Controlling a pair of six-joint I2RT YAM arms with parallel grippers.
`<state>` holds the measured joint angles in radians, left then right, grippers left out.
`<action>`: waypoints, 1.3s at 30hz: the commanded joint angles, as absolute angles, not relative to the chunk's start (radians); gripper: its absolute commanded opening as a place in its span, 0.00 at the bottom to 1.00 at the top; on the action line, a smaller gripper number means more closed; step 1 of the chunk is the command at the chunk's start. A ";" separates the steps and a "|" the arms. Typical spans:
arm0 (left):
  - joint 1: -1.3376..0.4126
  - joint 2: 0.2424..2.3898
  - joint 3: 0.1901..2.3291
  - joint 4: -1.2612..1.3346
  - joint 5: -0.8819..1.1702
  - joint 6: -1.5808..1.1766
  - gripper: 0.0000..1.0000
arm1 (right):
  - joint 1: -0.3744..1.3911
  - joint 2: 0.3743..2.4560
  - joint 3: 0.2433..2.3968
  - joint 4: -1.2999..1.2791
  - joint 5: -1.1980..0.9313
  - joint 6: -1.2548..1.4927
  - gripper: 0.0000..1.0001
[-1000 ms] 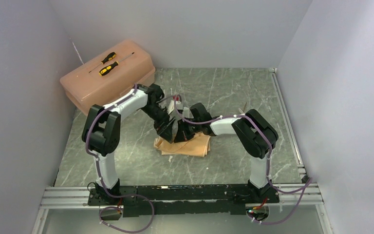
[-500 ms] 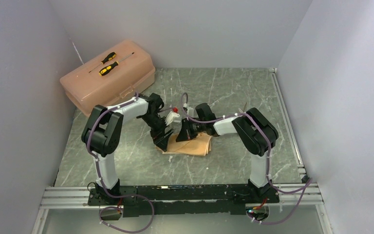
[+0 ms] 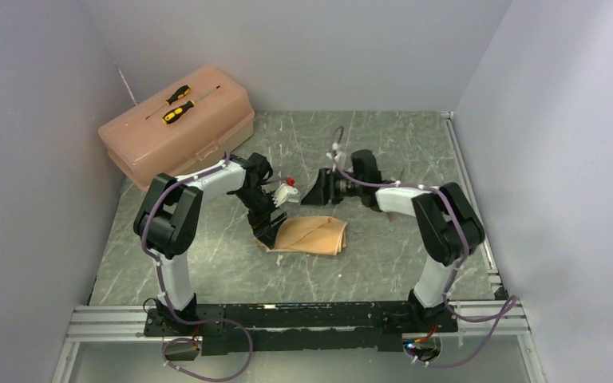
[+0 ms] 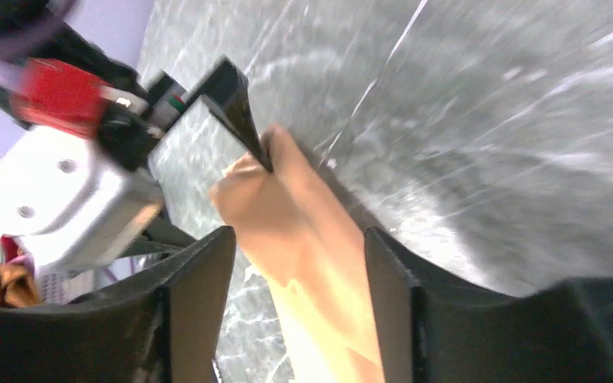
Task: Fold the napkin into a case and place the utensils inside
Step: Turn over the napkin at the center of the board, then pick up the fork at the center of the board.
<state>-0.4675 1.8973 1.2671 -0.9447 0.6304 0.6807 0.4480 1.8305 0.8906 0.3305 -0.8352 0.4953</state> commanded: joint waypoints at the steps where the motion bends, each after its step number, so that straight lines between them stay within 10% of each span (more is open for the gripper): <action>1: -0.453 1.906 1.268 -0.847 0.448 0.673 0.96 | 0.365 1.670 0.963 0.168 -0.677 0.434 0.95; 10: -0.451 1.840 1.403 -0.967 0.488 0.608 0.96 | 0.249 1.551 1.059 -0.247 0.127 0.445 1.00; 20: -0.451 1.739 1.524 -1.041 0.506 0.504 0.96 | 0.126 1.663 1.124 -0.349 0.452 0.378 1.00; 39: -0.255 1.649 1.714 -0.959 0.264 0.405 0.96 | -0.150 1.756 0.987 -0.242 0.015 0.409 1.00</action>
<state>-0.2379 1.7096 1.7058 -1.0058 0.3168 0.4225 -0.1505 1.7401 0.9955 -0.3080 0.1703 0.3950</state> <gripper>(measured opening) 0.962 0.997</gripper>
